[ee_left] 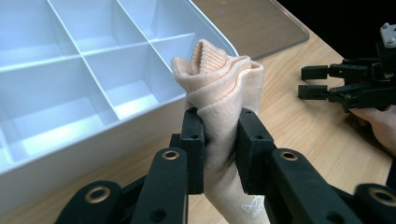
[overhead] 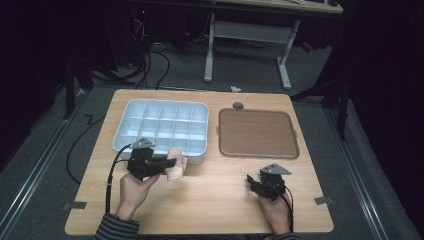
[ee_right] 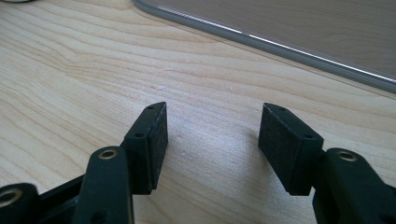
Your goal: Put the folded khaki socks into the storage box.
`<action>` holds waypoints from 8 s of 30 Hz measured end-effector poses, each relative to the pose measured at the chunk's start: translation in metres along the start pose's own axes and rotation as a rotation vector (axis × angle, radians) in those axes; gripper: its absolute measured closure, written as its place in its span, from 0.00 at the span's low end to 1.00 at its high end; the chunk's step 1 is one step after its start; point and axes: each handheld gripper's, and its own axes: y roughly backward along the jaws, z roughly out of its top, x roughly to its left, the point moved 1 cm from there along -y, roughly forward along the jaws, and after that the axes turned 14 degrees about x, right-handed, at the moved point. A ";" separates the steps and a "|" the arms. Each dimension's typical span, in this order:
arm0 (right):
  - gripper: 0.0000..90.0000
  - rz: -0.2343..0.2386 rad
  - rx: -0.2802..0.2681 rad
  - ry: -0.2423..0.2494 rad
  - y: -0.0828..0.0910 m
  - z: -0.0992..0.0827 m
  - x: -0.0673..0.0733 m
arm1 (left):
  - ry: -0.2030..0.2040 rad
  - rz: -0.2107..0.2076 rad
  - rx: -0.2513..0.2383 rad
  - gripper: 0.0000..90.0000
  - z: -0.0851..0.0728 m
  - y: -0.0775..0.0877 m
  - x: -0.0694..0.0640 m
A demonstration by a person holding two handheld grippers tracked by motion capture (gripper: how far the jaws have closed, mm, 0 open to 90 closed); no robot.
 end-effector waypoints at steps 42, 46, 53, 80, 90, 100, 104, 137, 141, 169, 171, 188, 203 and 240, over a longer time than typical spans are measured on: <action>0.46 -0.001 0.001 0.003 0.000 0.000 0.001 | 0.004 0.029 0.004 0.84 0.038 0.018 0.031; 0.46 -0.001 0.001 0.005 0.000 0.000 0.001 | 0.017 0.026 0.001 0.84 0.039 0.018 0.037; 0.46 0.000 0.002 0.003 0.000 0.000 0.002 | 0.031 0.038 -0.010 0.84 0.049 0.022 0.051; 0.46 0.002 0.003 0.006 0.000 0.000 0.002 | 0.104 0.045 0.088 0.84 0.058 -0.003 0.088; 0.46 0.002 0.003 0.006 0.000 0.000 0.002 | 0.102 0.060 0.158 0.84 0.056 -0.016 0.094; 0.46 0.002 0.003 0.005 0.000 0.000 0.002 | 0.107 0.071 0.206 0.84 0.055 -0.020 0.098; 0.46 0.002 0.003 0.004 0.000 0.000 0.002 | 0.104 0.082 0.226 0.84 0.055 -0.022 0.098; 0.46 0.000 0.002 0.004 0.000 0.000 0.002 | 0.107 0.100 0.312 0.84 0.053 -0.039 0.099; 0.46 0.000 0.002 0.003 0.000 0.000 0.002 | 0.110 0.100 0.312 0.84 0.053 -0.040 0.099; 0.45 0.001 0.002 0.004 0.000 0.000 0.002 | 0.105 0.160 0.218 0.68 0.057 -0.023 0.086; 0.45 0.001 0.002 0.004 0.000 0.000 0.002 | 0.112 0.167 0.205 0.68 0.058 -0.023 0.087; 0.45 0.001 0.002 0.004 0.000 0.000 0.002 | 0.107 0.233 0.274 0.93 0.056 -0.039 0.088; 0.45 0.001 0.002 0.005 0.000 0.000 0.002 | 0.105 0.236 0.283 0.84 0.054 -0.041 0.085; 0.45 0.003 0.003 0.004 0.000 0.000 0.003 | 0.026 0.226 0.030 0.57 0.035 0.019 0.052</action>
